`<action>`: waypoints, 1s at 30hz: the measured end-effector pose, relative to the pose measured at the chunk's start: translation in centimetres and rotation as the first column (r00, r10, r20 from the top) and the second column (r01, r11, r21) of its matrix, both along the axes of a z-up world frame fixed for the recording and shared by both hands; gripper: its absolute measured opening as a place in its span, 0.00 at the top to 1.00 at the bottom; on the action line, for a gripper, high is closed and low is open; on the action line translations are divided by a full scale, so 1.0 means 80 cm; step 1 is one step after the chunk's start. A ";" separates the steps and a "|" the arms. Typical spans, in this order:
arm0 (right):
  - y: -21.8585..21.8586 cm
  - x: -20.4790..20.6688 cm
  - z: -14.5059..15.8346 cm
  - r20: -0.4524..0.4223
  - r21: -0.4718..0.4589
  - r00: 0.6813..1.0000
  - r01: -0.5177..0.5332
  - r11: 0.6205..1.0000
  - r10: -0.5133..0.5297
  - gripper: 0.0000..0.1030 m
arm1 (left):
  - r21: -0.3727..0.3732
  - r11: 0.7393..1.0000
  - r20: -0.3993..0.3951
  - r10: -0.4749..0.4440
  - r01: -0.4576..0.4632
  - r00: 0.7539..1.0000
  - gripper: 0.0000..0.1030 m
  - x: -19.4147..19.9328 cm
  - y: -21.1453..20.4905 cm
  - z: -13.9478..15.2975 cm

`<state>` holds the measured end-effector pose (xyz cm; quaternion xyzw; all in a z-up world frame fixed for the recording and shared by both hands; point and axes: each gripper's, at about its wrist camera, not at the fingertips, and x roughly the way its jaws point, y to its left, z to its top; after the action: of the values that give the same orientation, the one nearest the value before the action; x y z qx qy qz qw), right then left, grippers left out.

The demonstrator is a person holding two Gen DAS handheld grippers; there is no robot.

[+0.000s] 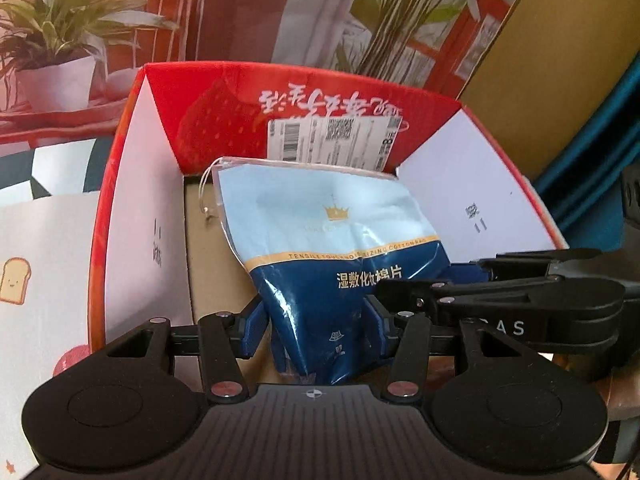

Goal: Organize soft objects
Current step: 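Carry the bag into the red strawberry box and open both grippers, then move to the orange floral oven mitt and close the left gripper on it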

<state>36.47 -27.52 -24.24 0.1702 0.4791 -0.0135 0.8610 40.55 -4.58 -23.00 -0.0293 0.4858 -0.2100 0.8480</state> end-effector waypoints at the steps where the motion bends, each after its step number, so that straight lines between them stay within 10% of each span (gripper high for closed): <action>1: 0.002 0.001 0.000 -0.008 -0.005 1.000 0.000 1.000 0.000 0.63 | 0.006 1.000 0.002 -0.003 0.003 1.000 0.49 -0.002 0.000 0.001; 9: 0.008 -0.010 0.020 0.003 -0.089 0.999 0.036 0.995 -0.036 0.52 | 0.040 0.999 0.110 -0.017 0.012 0.994 0.41 -0.033 0.009 0.043; 20: 0.008 -0.147 0.102 0.356 -0.050 0.933 0.071 0.996 -0.049 0.52 | -0.062 0.998 0.226 0.029 -0.015 0.974 0.40 -0.149 0.039 0.073; 30: 0.032 -0.227 0.061 0.317 -0.111 0.948 0.056 0.992 -0.018 0.52 | -0.062 0.997 0.207 0.051 -0.039 0.977 0.40 -0.201 0.036 0.042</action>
<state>18.29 -24.99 -19.37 0.1276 0.3306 -0.0305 0.9346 24.50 -1.68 -19.62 -0.0425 0.3872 -0.2064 0.8976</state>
